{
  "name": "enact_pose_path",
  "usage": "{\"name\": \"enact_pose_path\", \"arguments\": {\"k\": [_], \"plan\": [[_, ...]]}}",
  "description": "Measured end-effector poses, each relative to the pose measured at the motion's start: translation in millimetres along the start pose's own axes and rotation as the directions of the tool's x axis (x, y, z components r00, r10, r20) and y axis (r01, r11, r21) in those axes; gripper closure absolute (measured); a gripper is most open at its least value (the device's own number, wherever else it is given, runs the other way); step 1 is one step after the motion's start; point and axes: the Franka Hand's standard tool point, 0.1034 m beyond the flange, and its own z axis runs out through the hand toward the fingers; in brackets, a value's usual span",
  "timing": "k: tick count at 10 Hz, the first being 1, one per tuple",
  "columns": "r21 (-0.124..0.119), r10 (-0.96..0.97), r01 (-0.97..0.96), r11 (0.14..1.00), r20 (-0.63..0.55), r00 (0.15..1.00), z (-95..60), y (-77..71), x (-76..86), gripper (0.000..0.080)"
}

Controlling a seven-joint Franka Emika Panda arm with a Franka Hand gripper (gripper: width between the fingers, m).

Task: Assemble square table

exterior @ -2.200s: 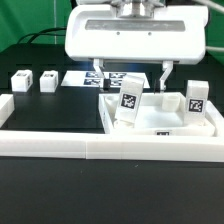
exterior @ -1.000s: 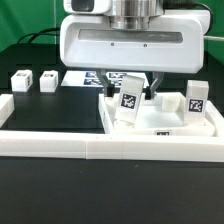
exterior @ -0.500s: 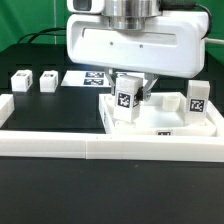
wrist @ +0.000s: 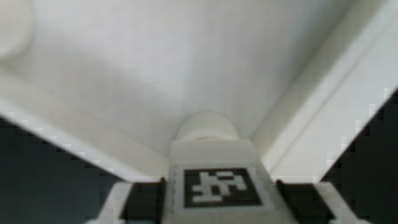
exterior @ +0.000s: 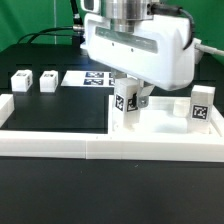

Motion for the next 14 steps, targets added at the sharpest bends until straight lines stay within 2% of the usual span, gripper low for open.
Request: {"name": "enact_pose_path", "arguments": {"k": [2, 3, 4, 5, 6, 7, 8, 9, 10, 11, 12, 14], "plan": [[0.004, 0.186, -0.186, 0.983, 0.001, 0.983, 0.5, -1.1, -1.6, 0.0509], [0.018, 0.317, -0.317, 0.948, 0.012, 0.948, 1.1, -2.3, -2.1, 0.0509], [0.046, 0.42, -0.421, 0.906, 0.021, 0.907, 2.4, -4.5, -3.1, 0.0509], [0.062, 0.434, -0.435, 0.898, 0.021, 0.901, 3.1, -6.0, -4.9, 0.0509], [0.062, 0.425, -0.426, 0.903, 0.023, 0.905, 3.3, -5.8, -4.9, 0.0502], [0.062, 0.396, -0.396, 0.916, 0.022, 0.918, 3.4, -5.9, -5.3, 0.0502], [0.063, 0.352, -0.352, 0.934, 0.018, 0.936, 3.0, -6.0, -5.2, 0.0312], [0.06, 0.175, -0.175, 0.983, 0.006, 0.985, 1.7, -4.9, -4.1, 0.0312], [0.052, -0.032, 0.033, 0.998, -0.015, 0.999, -0.6, -5.0, -3.8, 0.0181], [0.047, -0.154, 0.155, 0.987, -0.026, 0.988, -1.5, -5.8, -5.2, 0.0157], [0.047, -0.165, 0.166, 0.985, -0.026, 0.986, -0.7, -5.5, -4.9, 0.0157], [0.042, -0.308, 0.309, 0.95, -0.033, 0.951, -0.7, -5.2, -4.4, 0.0151]]}}
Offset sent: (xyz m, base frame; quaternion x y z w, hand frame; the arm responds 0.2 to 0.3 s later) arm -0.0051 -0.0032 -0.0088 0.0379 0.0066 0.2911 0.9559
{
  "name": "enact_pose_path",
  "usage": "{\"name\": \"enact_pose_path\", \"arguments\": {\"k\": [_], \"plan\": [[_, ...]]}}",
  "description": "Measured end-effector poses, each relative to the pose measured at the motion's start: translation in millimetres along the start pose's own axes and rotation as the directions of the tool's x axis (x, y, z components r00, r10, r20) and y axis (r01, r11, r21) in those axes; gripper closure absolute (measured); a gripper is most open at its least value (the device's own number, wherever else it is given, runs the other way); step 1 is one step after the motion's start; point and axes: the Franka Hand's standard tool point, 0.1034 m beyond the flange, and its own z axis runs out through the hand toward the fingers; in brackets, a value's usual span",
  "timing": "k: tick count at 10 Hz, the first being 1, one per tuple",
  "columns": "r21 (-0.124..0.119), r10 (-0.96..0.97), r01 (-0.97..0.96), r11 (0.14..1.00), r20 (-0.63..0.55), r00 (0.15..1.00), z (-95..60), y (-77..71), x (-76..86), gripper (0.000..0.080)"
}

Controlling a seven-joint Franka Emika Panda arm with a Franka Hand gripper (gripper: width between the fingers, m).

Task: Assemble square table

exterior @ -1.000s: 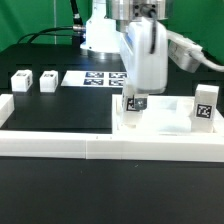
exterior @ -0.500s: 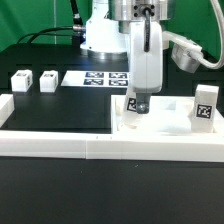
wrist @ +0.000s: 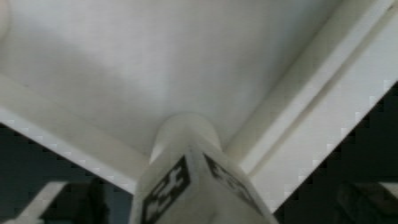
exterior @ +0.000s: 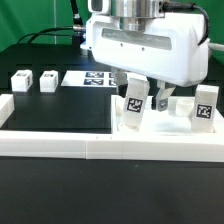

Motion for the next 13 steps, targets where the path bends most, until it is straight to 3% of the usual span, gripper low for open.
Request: {"name": "enact_pose_path", "arguments": {"k": [2, 4, 5, 6, 8, 9, 10, 13], "plan": [[-0.013, -0.308, 0.308, 0.951, -0.007, 0.951, -1.5, 4.9, 7.3, 0.015], [-0.016, -0.621, 0.621, 0.783, -0.021, 0.783, -10.1, 6.2, 23.2, 0.015], [-0.017, -0.657, 0.656, 0.754, -0.022, 0.754, -10.0, 7.4, 24.9, 0.015], [-0.016, -0.631, 0.631, 0.776, -0.021, 0.776, -9.4, 7.3, 24.3, 0.015], [-0.011, -0.542, 0.542, 0.84, -0.022, 0.84, -9.1, 7.1, 23.8, 0.0398], [-0.009, -0.498, 0.498, 0.867, -0.022, 0.867, -8.9, 7.1, 23.6, 0.0398], [-0.008, -0.432, 0.432, 0.902, -0.022, 0.902, -8.7, 7.0, 23.3, 0.0511], [-0.007, -0.167, 0.167, 0.986, -0.027, 0.986, -7.6, 7.5, 23.4, 0.0511]]}}
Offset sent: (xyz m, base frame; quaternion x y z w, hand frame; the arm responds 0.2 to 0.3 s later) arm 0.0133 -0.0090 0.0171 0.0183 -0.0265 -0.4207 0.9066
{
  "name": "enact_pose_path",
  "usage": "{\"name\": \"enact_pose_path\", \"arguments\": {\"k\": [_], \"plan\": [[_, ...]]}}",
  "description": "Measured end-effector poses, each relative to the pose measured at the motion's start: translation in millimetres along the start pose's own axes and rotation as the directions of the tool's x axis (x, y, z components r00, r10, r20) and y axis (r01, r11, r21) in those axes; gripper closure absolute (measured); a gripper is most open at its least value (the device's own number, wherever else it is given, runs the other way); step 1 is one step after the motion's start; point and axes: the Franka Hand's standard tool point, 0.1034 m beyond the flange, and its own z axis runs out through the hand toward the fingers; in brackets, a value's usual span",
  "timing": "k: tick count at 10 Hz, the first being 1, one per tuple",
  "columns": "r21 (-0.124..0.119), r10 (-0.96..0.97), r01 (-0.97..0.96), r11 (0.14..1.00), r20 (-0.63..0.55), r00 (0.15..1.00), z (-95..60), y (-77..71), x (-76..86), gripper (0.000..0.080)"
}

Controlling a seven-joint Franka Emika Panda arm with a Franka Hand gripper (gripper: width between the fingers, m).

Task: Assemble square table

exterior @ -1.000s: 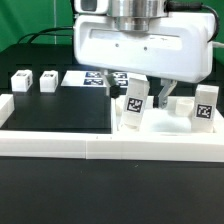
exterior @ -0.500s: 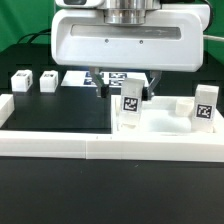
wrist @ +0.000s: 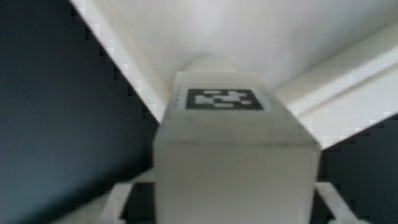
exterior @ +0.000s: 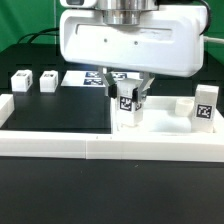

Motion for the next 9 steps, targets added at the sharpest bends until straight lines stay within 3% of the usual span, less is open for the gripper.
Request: {"name": "enact_pose_path", "arguments": {"k": [2, 6, 8, 9], "plan": [[-0.01, 0.272, -0.272, 0.962, 0.005, 0.962, 0.4, 2.6, 0.2, 0.0511], [-0.013, 0.723, -0.724, 0.69, 0.055, 0.689, 2.6, 11.2, 0.0, 0.0511], [-0.02, 0.767, -0.767, 0.641, 0.055, 0.639, 2.3, 10.2, -1.8, 0.0511], [-0.018, 0.744, -0.744, 0.667, 0.056, 0.666, 2.6, 10.4, -1.7, 0.0425]]}}
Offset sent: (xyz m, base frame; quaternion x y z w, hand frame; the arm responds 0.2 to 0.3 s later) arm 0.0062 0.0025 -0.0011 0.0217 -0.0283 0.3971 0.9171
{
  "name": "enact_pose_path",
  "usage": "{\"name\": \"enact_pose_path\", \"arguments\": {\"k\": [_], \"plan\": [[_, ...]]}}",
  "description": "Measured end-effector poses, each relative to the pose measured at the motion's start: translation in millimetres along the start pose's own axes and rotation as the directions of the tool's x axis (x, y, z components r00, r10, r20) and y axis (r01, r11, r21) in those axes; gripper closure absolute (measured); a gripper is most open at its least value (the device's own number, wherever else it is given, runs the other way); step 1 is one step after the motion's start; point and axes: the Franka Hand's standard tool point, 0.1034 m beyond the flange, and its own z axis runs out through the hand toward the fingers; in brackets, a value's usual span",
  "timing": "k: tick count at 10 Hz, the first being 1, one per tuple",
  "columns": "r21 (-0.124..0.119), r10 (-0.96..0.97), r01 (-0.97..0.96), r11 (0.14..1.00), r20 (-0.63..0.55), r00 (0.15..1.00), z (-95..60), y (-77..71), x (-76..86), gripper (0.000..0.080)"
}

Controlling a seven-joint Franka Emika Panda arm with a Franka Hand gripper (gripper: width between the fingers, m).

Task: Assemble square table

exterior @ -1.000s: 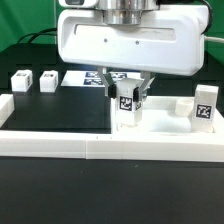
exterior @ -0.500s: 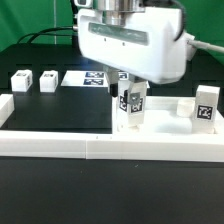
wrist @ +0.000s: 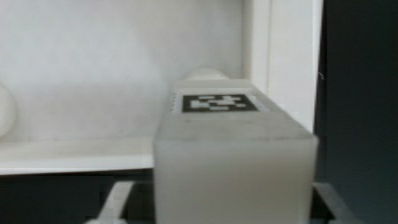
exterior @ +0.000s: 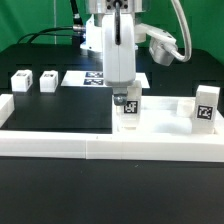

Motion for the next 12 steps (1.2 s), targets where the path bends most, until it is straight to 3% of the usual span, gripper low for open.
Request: {"name": "enact_pose_path", "arguments": {"k": [1, 2, 3, 4, 5, 9, 10, 12], "plan": [[-0.002, -0.025, 0.025, 1.0, -0.001, 1.0, 0.0, 0.0, -0.8, 0.0425], [-0.016, -0.186, 0.186, 0.982, 0.003, 0.983, -0.6, 0.6, -3.3, 0.0245], [-0.012, -0.389, 0.39, 0.921, 0.009, 0.921, -3.3, -1.2, -2.8, 0.0245], [-0.006, -0.517, 0.517, 0.856, 0.013, 0.856, -6.0, -1.4, -6.1, 0.0167], [-0.001, -0.64, 0.64, 0.769, 0.019, 0.769, -7.7, 0.9, -10.3, 0.0155], [-0.002, -0.819, 0.819, 0.574, 0.011, 0.574, -6.3, 0.6, -8.1, 0.0151], [-0.014, -0.929, 0.929, 0.369, -0.017, 0.368, -5.4, -3.1, -10.1, 0.0151], [-0.028, -0.994, 0.995, 0.101, -0.047, 0.099, -4.2, -7.5, -15.0, 0.0151]]}}
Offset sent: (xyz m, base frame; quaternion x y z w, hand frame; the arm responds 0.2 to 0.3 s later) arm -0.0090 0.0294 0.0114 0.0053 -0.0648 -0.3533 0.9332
